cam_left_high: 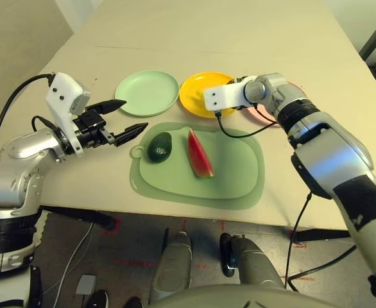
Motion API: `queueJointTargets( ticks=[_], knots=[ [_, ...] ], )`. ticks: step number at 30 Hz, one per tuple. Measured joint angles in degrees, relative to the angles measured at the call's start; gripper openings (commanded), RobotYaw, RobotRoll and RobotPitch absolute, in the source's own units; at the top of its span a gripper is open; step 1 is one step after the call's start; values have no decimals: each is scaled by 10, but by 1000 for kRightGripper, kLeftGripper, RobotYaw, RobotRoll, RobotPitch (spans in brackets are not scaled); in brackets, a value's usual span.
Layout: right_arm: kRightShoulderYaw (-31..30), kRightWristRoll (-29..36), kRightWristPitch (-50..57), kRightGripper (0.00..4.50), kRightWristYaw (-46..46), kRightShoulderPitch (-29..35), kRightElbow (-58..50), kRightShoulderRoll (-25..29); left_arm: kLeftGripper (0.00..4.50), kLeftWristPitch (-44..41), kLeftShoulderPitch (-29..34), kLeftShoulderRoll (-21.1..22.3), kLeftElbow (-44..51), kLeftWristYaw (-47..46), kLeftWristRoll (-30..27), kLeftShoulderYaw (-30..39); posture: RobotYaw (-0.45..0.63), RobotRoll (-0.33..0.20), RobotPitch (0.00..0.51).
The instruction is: Place the fruits into color-matched plates.
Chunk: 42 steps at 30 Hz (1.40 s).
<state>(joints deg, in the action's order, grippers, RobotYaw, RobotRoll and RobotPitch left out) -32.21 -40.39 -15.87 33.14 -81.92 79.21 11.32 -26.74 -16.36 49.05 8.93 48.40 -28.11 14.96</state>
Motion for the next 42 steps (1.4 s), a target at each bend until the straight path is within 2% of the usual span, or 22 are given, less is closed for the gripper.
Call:
queueJointTargets(
  ticks=[8,14,19,22,27,33,37,42],
  knots=[
    [0,0,-12,4452,0,-9,0,5,4500,2,-11,0,-6,3,2,0,144,0,187],
    [0,0,-55,4452,35,-57,-5,50,4500,24,-27,23,-49,38,14,0,123,0,181],
    [-7,-3,-193,4452,117,-58,-21,133,4500,52,6,61,-84,113,1,33,86,0,177],
    [-14,-6,-293,4452,158,-58,-32,172,4500,69,27,67,-108,167,-13,50,72,0,176],
    [-19,12,-453,4452,218,-58,-76,164,4500,92,51,74,-122,258,-39,53,59,0,174],
    [-33,69,-567,4452,272,-57,-139,122,4500,104,67,86,-140,333,-54,54,69,0,172],
    [-58,125,-595,4452,313,-57,-202,95,4500,103,81,89,-137,357,-59,53,79,0,175],
    [-78,175,-567,4452,349,-57,-273,78,4500,104,94,90,-134,369,-61,54,91,0,175]
  ],
)
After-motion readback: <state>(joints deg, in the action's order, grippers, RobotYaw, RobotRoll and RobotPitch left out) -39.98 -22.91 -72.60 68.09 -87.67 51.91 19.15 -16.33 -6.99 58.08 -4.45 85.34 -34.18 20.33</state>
